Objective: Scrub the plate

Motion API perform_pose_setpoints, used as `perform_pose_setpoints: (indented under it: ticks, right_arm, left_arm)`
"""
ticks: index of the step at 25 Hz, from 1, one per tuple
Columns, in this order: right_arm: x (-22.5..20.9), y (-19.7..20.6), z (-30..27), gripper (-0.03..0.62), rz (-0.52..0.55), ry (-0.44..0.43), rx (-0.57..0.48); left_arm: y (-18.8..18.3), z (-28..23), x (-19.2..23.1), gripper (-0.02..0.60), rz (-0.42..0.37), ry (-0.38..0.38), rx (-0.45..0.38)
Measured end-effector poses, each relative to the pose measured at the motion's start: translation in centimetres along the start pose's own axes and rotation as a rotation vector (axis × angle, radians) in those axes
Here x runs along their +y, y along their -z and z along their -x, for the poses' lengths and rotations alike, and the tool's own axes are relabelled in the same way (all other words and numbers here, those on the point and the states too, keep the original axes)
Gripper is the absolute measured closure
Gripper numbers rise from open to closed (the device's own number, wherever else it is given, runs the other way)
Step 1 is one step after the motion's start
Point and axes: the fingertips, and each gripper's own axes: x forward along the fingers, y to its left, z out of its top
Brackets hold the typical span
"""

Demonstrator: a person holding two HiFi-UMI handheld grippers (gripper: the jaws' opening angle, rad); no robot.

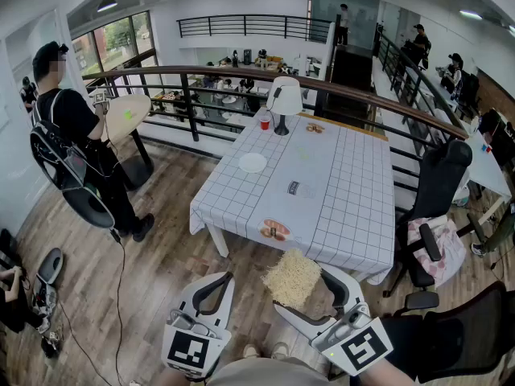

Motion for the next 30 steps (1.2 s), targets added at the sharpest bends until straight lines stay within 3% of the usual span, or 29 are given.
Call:
perform_pose_setpoints:
  ticks: [10,19,25,30]
  right_arm:
    - [-0.8,0.5,-0.5,0.227,-0.049,0.003,-0.002]
    - [-1.8,1.4,-0.1,0.227,-0.028,-0.002,0.017]
    - [-2.8,2.2,0.5,0.227,-0.047,-0.028,0.029]
    - [-4.0,3.4,1.2,0.227,-0.042,-0.032,0.047]
  left_arm:
    - [0.2,-0.2,0.4,0.571,-0.003,-0.014,0.004]
    - [0.2,-1.3,-0.4,0.571,-0.011,-0.014,0.012]
    - [0.1,-2.4,-1.1,0.571,0.019,-0.037,0.018]
    - [0.2,-3.2,-2.1,0.571,-0.024,-0.058,0.014]
